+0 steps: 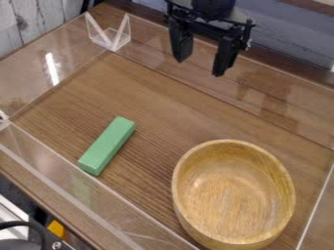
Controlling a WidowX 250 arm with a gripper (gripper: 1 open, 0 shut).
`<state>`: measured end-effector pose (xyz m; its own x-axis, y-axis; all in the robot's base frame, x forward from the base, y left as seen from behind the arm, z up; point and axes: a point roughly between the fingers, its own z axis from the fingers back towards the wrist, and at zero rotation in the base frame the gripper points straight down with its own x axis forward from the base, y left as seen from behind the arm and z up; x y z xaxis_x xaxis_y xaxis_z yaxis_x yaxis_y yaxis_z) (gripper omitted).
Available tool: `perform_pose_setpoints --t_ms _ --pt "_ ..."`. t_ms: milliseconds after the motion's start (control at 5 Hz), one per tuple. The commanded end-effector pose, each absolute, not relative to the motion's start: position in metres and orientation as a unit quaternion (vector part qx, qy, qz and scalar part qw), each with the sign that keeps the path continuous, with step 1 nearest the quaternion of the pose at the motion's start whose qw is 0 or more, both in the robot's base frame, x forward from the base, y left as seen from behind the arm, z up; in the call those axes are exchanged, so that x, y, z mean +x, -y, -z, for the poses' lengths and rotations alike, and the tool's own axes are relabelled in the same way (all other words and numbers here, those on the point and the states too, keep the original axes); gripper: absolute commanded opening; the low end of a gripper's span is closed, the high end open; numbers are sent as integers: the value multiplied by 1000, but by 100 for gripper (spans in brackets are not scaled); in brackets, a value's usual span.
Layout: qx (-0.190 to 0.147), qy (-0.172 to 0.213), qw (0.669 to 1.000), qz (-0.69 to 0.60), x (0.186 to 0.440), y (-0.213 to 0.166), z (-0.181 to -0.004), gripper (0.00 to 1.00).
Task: Put the green block in the brown bowl
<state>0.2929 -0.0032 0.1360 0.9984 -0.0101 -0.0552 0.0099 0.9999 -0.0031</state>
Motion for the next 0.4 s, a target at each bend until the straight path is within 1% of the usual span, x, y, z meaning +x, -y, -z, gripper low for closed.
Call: perform_pose_setpoints --t_ms 0,200 --pt "-3 -36 999 4 290 2 -130 100" --pt "-6 -36 999 1 274 -16 -126 100"
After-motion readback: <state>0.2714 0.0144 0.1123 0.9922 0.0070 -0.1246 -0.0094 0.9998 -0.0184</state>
